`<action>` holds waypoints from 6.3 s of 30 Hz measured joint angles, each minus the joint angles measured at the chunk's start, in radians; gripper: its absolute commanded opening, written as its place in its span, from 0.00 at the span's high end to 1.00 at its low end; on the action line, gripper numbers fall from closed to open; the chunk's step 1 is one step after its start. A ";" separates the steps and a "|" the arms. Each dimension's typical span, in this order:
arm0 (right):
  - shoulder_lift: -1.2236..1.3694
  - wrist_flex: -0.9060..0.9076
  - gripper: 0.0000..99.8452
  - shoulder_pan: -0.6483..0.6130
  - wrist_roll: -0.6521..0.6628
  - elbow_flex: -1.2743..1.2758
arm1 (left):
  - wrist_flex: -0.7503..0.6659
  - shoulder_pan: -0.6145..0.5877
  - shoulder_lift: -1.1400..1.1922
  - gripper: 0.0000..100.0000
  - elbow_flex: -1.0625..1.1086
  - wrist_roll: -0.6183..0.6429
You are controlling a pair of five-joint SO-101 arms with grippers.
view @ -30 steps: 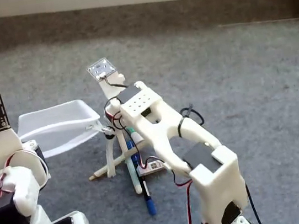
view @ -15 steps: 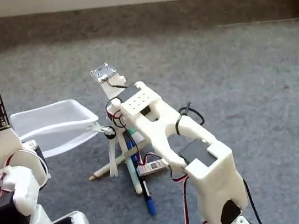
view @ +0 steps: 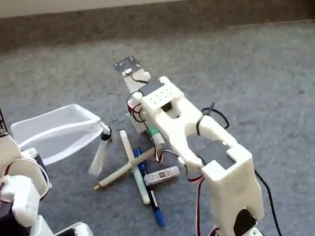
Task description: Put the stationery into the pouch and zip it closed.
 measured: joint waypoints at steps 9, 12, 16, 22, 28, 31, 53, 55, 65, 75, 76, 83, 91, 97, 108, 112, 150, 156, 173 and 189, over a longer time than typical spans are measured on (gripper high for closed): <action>0.002 0.015 0.83 0.003 0.002 -0.080 | 0.000 0.000 0.000 0.99 0.000 0.000; 0.037 0.015 0.83 0.003 0.002 -0.112 | 0.000 0.000 0.000 0.99 0.000 0.000; 0.127 0.015 0.83 0.003 0.002 -0.169 | 0.000 -0.002 -0.006 0.99 0.014 0.000; 0.175 0.057 0.95 0.008 0.002 -0.253 | 0.000 -0.003 -0.009 0.99 0.017 0.000; 0.175 0.074 0.99 0.020 0.002 -0.258 | 0.000 -0.003 -0.009 0.99 0.017 0.000; 0.176 0.117 0.99 0.020 0.002 -0.269 | 0.000 -0.003 -0.009 0.99 0.017 0.000; -0.044 0.290 0.99 0.097 0.002 -0.322 | 0.000 0.187 0.057 0.99 -0.100 0.041; -0.075 0.290 0.99 0.114 0.002 -0.322 | 0.000 0.212 0.118 0.99 -0.138 0.049; -0.216 0.293 0.99 0.160 0.002 -0.322 | 0.018 0.336 0.368 0.99 -0.328 0.186; -0.370 0.356 0.99 0.189 0.002 -0.322 | 0.018 0.483 0.439 0.99 -0.385 0.269; -0.387 0.359 0.99 0.195 0.002 -0.322 | 0.018 0.489 0.446 0.99 -0.387 0.269; -0.540 0.373 0.99 0.206 0.002 -0.322 | 0.018 0.491 0.488 0.99 -0.404 0.293; -0.717 0.377 0.99 0.206 0.002 -0.322 | 0.003 0.488 0.491 0.99 -0.404 0.313; -0.829 0.377 0.99 0.140 0.002 -0.322 | 0.003 0.488 0.491 0.99 -0.404 0.327; -1.008 0.377 0.99 -0.048 0.003 -0.322 | 0.003 0.488 0.491 0.99 -0.404 0.336; -1.034 0.377 0.99 -0.087 0.003 -0.322 | 0.003 0.488 0.491 0.99 -0.404 0.336; -1.238 0.647 0.99 -0.184 0.003 -0.259 | 0.002 0.488 0.497 0.99 -0.404 0.336; -1.409 0.489 0.99 -0.184 0.003 0.054 | 0.002 0.488 0.499 0.99 -0.404 0.336; -1.662 -0.535 0.99 -0.184 0.003 0.724 | 0.002 0.488 0.499 0.99 -0.404 0.336; -1.602 -1.132 0.99 -0.184 0.003 1.016 | 0.002 0.488 0.499 0.99 -0.404 0.336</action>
